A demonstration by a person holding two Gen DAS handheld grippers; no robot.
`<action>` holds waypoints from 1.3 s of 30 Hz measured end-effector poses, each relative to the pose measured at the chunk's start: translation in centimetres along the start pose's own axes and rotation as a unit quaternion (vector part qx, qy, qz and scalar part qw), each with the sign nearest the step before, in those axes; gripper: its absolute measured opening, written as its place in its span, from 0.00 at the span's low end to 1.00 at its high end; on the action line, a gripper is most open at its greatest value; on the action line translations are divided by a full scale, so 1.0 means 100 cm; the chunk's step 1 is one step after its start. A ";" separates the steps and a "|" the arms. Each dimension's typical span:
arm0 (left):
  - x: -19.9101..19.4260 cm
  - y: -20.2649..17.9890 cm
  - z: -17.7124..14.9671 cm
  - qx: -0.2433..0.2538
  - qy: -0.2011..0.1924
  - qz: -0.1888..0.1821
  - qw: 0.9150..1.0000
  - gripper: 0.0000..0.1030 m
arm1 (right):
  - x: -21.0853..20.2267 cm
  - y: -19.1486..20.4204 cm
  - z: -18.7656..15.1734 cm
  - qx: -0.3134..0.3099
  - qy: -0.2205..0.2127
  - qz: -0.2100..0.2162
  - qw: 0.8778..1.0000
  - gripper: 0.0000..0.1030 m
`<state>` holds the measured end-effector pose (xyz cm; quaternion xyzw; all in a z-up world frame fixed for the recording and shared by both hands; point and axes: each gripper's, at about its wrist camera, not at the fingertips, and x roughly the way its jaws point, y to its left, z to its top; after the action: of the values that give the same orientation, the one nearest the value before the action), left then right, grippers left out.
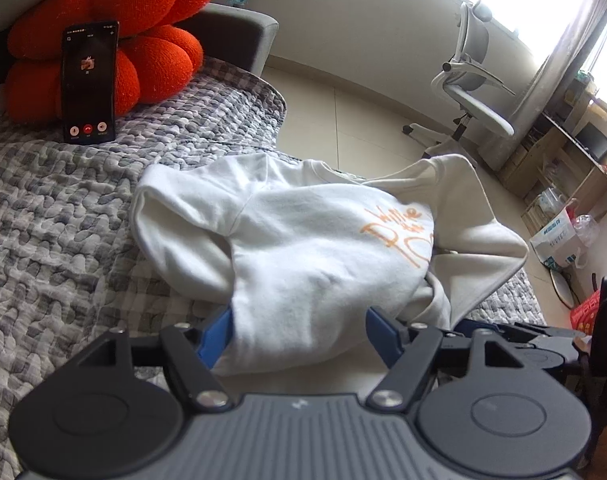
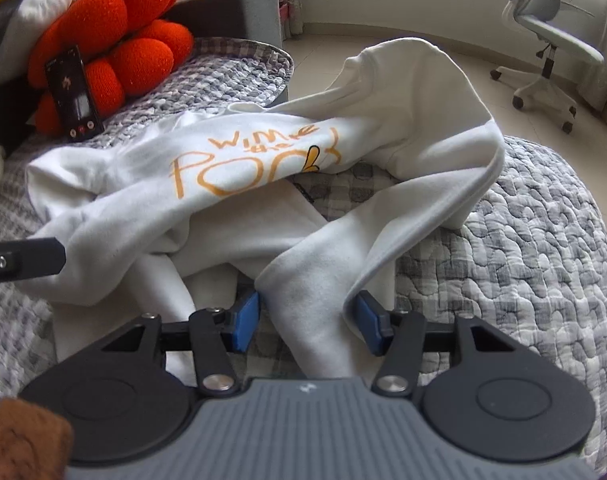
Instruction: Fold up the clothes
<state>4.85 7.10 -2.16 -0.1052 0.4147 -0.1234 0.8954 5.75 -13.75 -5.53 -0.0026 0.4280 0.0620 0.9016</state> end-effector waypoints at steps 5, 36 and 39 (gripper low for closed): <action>0.010 -0.007 -0.002 0.017 0.009 0.023 1.000 0.71 | -0.001 -0.011 0.000 -0.016 -0.005 -0.013 1.000 0.11; 0.015 0.008 0.003 0.006 0.009 0.044 0.999 0.71 | -0.039 -0.124 0.005 0.120 -0.119 -0.248 0.954 0.18; 0.016 0.009 0.005 0.003 0.003 0.045 0.999 0.71 | -0.046 -0.117 0.005 0.117 -0.133 -0.241 0.954 0.36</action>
<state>6.34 7.46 -3.29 -0.0830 0.4215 -0.0846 0.8991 4.59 -25.83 -2.22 0.0085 0.2951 -0.2079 0.9325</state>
